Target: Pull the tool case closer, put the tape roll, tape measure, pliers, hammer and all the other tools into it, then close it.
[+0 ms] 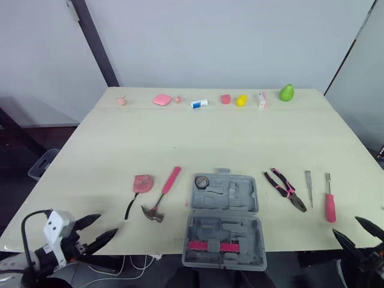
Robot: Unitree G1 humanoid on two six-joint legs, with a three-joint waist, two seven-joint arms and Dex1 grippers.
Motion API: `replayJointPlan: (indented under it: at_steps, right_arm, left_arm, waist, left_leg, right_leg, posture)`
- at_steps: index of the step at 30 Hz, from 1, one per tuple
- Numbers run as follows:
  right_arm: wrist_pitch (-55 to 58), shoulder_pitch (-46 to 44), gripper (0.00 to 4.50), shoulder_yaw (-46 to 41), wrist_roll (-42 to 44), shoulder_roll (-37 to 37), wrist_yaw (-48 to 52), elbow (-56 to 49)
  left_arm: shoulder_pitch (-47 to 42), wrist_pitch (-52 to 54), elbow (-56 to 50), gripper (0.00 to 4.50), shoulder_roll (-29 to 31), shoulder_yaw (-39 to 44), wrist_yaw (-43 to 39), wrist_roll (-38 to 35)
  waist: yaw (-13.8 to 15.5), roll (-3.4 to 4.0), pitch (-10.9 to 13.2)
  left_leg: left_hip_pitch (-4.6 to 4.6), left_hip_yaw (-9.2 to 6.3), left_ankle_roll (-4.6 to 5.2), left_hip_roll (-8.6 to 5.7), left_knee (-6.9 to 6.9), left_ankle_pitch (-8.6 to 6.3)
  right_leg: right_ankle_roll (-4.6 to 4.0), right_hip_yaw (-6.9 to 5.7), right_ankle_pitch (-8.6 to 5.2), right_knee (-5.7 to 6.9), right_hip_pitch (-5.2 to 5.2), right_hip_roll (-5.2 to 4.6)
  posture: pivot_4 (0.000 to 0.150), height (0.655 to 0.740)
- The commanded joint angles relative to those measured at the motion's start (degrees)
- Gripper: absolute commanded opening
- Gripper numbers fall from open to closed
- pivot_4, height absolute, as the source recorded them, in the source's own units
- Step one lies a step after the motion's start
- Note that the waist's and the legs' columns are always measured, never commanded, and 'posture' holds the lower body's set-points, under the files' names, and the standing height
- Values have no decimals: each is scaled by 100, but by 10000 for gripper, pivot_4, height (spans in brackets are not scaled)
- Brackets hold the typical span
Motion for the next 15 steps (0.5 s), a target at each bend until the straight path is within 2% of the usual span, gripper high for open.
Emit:
replayJointPlan:
  at_steps: [1,5,15]
  right_arm:
    - [-201,131,45000,-195,29,18,-2,22]
    - [-269,65,45000,-109,31,-46,94,22]
    - [265,-239,45000,548,502,-353,664,-1539]
  left_arm:
    - [26,-52,-199,44443,51,195,56,-172]
    - [-206,-31,-262,44443,33,37,208,-97]
    - [-850,677,-789,44443,-417,-533,1543,205]
  waist:
    - [6,1,-1]
    - [6,7,-13]
    - [-3,22,-23]
  left_leg:
    - [0,0,0,1,0,0]
    - [3,4,0,1,4,0]
    - [2,6,0,0,2,0]
  right_leg:
    - [0,0,0,0,0,-1]
    - [0,4,0,-3,1,-4]
    - [21,4,13,-3,2,21]
  posture:
    - [1500,7400]
    - [1500,7400]
    - [1500,7400]
